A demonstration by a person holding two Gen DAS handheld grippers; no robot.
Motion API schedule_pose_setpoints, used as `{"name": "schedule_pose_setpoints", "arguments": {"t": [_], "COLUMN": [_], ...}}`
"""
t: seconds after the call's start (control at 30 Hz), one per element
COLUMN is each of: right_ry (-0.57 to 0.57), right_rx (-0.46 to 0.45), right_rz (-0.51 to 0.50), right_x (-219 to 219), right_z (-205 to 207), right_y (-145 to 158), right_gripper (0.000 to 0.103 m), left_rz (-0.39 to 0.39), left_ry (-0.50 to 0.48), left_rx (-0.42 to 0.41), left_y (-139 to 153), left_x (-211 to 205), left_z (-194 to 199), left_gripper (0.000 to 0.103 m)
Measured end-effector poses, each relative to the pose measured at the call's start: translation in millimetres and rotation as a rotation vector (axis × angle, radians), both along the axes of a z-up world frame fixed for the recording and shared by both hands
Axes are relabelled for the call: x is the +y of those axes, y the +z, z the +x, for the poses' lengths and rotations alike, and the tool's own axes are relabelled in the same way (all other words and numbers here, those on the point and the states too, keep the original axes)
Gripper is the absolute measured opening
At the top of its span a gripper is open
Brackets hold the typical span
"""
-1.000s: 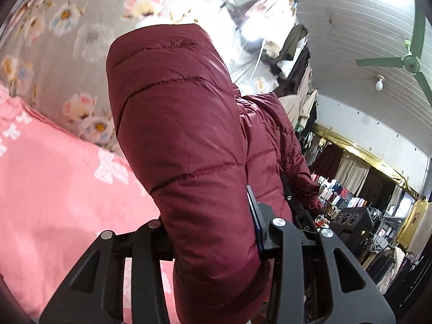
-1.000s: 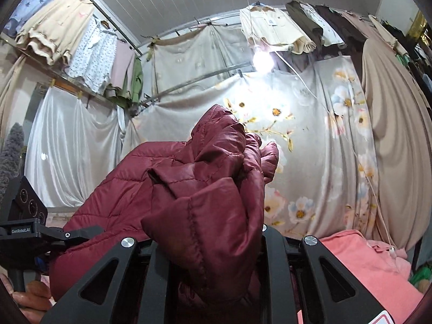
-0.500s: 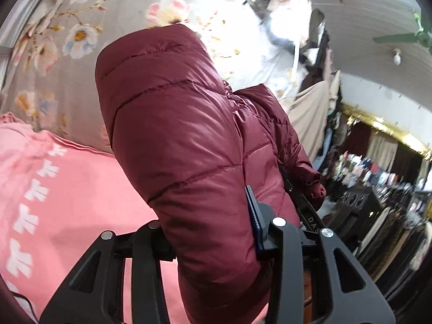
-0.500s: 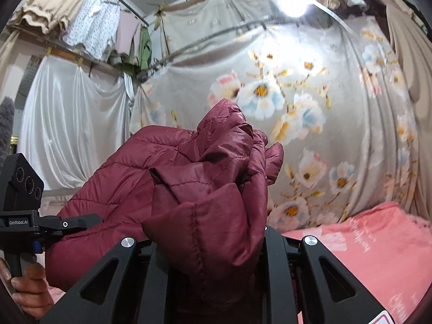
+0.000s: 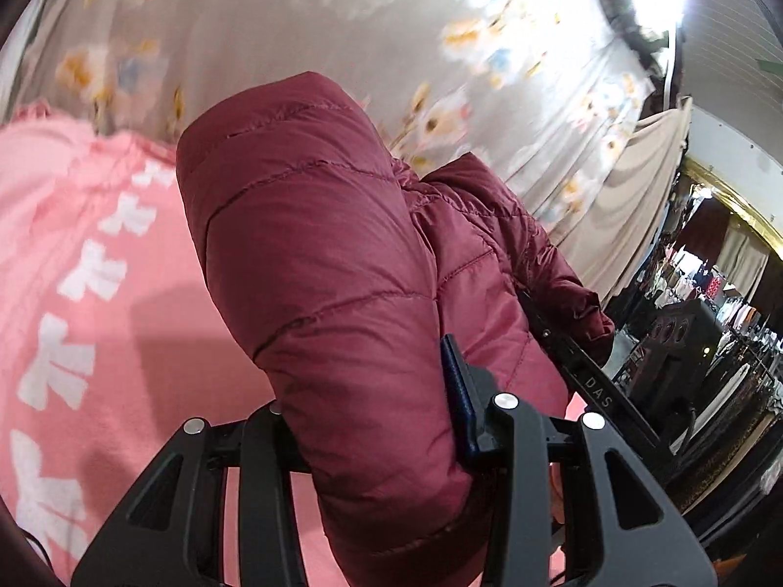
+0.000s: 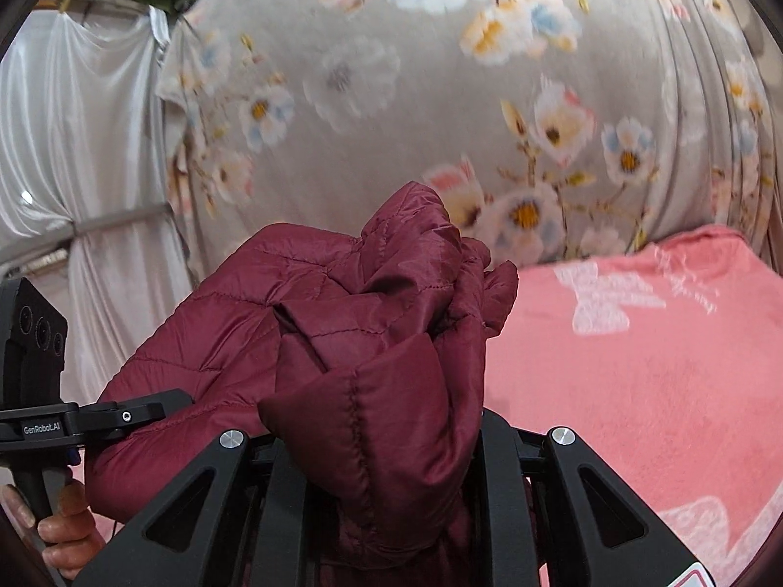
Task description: Fold large clothes
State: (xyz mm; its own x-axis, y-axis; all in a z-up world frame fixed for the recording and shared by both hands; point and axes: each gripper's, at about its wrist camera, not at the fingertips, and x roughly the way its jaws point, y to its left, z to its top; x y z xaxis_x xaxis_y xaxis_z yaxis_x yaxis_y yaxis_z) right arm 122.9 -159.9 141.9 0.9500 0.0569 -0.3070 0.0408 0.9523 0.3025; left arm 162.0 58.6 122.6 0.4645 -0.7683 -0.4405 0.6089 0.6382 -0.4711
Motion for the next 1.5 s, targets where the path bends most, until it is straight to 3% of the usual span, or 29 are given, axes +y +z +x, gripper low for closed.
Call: {"name": "schedule_pose_setpoints", "arguments": {"t": [0.2, 0.53, 0.6, 0.7, 0.83, 0.97, 1.03, 1.07, 1.13, 1.23, 1.3, 1.5], "right_ry": [-0.01, 0.006, 0.005, 0.005, 0.0, -0.033, -0.051, -0.054, -0.034, 0.004, 0.002, -0.075], "right_rx": [0.109, 0.249, 0.262, 0.322, 0.371, 0.328, 0.276, 0.243, 0.217, 0.219, 0.254, 0.346], "right_rz": [0.005, 0.001, 0.008, 0.002, 0.026, -0.006, -0.024, -0.026, -0.045, -0.118, -0.138, -0.143], "right_x": [3, 9, 7, 7, -2, -9, -10, -9, -2, 17, 22, 7], "right_z": [32, 56, 59, 64, 47, 6, -14, -23, -27, -15, -3, 13], "right_y": [-48, -104, -106, -112, -111, -94, -80, -71, -57, -49, -57, -85], "right_gripper": [0.017, 0.017, 0.018, 0.03, 0.043, 0.046, 0.047, 0.045, 0.022, 0.008, 0.004, 0.002], "left_rz": [0.049, 0.114, 0.125, 0.147, 0.222, 0.343, 0.403, 0.418, 0.445, 0.504, 0.535, 0.54], "left_ry": [0.0, 0.012, 0.014, 0.025, 0.116, 0.269, 0.351, 0.38, 0.44, 0.495, 0.518, 0.535], "left_rx": [0.032, 0.078, 0.078, 0.086, 0.123, 0.12, 0.06, 0.035, -0.017, -0.039, -0.038, 0.076], "left_y": [-57, -115, -118, -122, -118, -104, -88, -82, -67, -59, -62, -89], "left_x": [-3, -5, -5, -6, -8, -8, -9, -9, -13, -27, -33, -35], "left_z": [38, 64, 64, 63, 53, 29, 8, 0, -17, -26, -27, -17], "left_gripper": [0.038, 0.038, 0.039, 0.042, 0.054, 0.067, 0.069, 0.075, 0.078, 0.078, 0.078, 0.078]}}
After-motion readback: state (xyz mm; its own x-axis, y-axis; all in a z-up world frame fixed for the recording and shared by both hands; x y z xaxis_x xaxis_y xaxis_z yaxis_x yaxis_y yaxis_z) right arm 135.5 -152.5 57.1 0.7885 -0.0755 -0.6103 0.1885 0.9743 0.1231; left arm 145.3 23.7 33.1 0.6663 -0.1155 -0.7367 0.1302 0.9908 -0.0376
